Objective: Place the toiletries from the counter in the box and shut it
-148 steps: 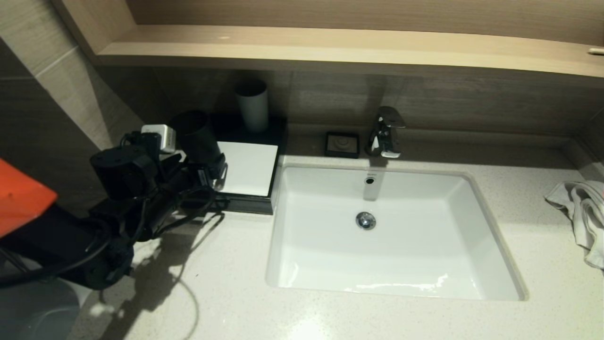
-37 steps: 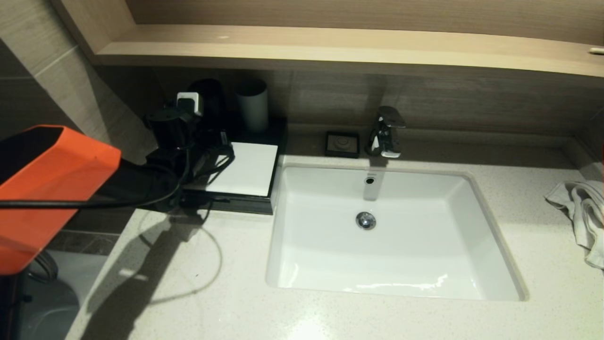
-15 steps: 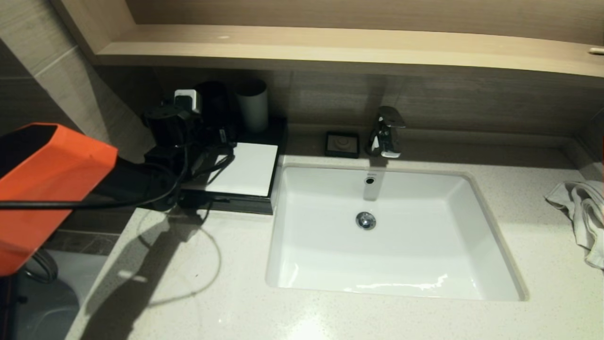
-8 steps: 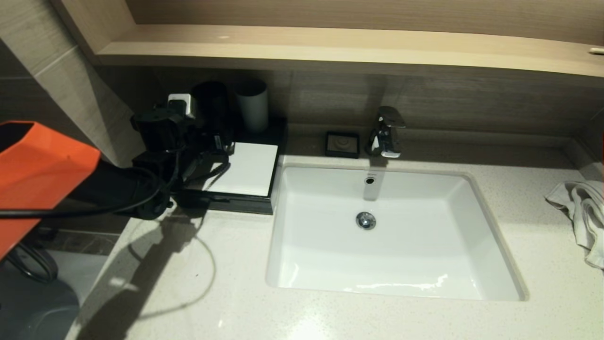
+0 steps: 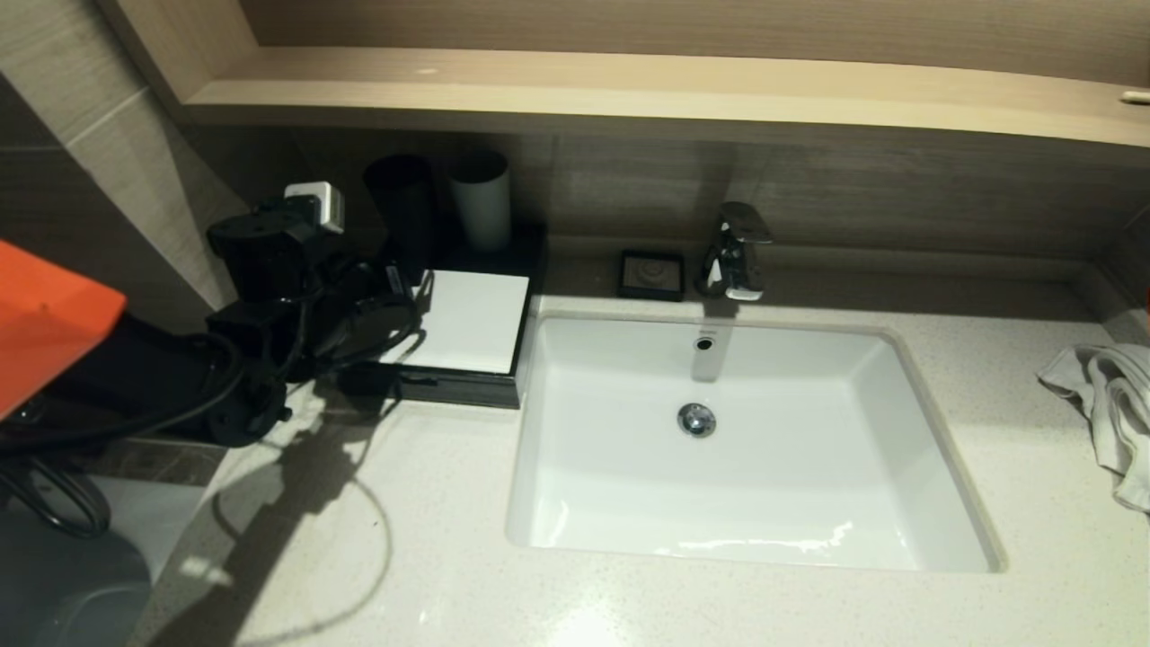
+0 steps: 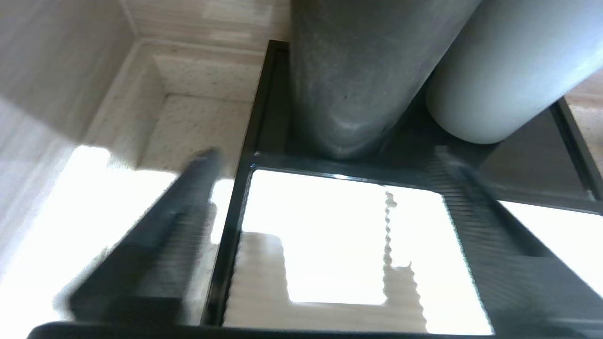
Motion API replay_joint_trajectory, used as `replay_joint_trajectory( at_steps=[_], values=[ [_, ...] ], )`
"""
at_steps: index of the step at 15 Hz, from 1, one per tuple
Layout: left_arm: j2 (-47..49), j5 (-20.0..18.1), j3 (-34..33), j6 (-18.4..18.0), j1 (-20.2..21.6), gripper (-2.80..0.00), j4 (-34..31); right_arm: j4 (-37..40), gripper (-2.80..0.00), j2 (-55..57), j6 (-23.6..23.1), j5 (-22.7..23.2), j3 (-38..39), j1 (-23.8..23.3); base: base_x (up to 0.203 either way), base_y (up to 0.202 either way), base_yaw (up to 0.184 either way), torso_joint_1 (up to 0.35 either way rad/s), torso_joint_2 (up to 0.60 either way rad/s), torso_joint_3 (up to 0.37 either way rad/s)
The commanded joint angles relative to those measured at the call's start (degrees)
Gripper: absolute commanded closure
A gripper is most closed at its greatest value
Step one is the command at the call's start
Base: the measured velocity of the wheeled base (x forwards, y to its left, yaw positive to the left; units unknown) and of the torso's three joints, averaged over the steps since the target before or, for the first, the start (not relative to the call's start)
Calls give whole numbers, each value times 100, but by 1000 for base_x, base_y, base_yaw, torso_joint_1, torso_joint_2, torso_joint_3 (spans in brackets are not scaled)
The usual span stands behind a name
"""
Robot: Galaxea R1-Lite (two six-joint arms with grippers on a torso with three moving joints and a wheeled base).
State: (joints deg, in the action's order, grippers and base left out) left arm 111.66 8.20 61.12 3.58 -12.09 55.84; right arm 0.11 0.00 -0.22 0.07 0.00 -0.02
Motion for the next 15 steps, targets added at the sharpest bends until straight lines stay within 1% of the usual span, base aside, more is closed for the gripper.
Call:
replay_joint_trajectory(
  at_steps=[1, 8, 15],
  values=[
    [-186, 6, -126, 19, -4, 0, 33, -2, 0, 0, -4, 1, 0, -5, 0, 0, 0, 0, 0, 0],
    [-116, -11, -259, 116, -4, 0, 17, -2, 0, 0, -4, 1, 0, 2, 0, 0, 0, 0, 0, 0],
    [77, -5, -85, 112, 5, 0, 1, -2, 0, 0, -4, 1, 0, 2, 0, 0, 0, 0, 0, 0]
  ],
)
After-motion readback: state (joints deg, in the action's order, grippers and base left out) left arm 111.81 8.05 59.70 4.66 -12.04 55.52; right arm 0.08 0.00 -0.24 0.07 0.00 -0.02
